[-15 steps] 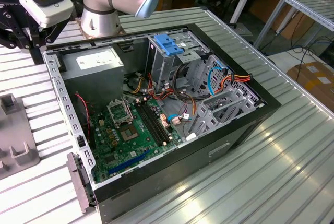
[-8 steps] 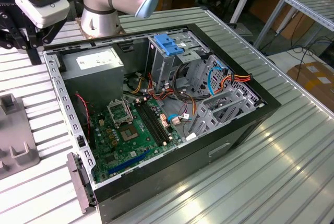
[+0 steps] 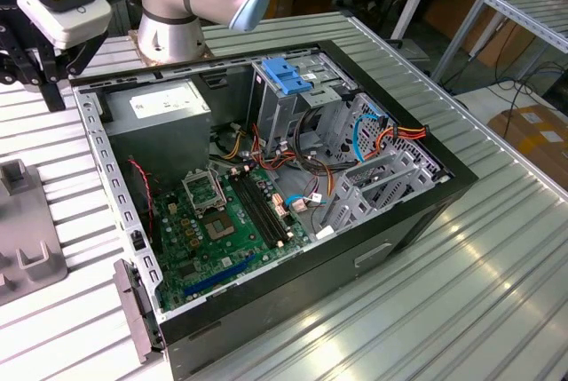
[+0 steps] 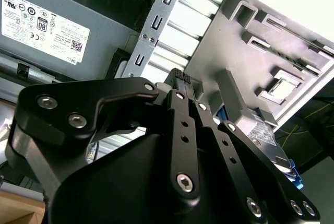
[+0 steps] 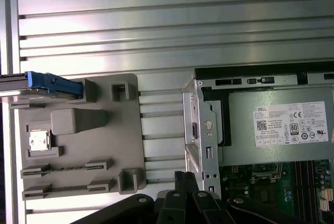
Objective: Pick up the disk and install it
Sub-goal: 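Reach for the disk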
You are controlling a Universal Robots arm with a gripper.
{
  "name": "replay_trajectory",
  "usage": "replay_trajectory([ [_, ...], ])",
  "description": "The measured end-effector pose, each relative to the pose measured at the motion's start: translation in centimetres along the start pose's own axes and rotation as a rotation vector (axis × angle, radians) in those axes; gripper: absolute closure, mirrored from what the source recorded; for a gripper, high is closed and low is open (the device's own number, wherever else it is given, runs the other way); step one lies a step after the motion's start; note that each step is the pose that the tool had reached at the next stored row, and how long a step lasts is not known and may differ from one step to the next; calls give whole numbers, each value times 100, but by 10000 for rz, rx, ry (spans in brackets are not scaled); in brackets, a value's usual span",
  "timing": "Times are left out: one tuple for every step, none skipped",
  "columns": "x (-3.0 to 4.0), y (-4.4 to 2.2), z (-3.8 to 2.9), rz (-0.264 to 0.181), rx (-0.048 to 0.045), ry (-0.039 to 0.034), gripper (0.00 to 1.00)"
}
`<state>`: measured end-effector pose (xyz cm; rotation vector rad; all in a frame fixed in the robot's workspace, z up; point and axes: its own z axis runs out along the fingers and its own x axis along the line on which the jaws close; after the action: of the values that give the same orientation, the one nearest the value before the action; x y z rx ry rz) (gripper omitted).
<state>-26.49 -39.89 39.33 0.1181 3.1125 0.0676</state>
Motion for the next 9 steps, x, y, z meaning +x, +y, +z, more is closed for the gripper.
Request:
replay_trajectory([
  [6, 0, 0, -1, 0, 1, 90],
  [14, -1, 0, 0, -1, 0, 90],
  [18, -1, 0, 0, 0, 0, 90],
  [27, -2, -1, 0, 0, 0, 90],
  [32, -2, -1, 0, 0, 1, 90],
  [38, -3, -1, -1, 0, 0, 90],
  [46, -4, -1, -1, 0, 0, 90],
  [49, -4, -2, -1, 0, 0, 90],
  [56, -4, -2, -1, 0, 0, 90],
])
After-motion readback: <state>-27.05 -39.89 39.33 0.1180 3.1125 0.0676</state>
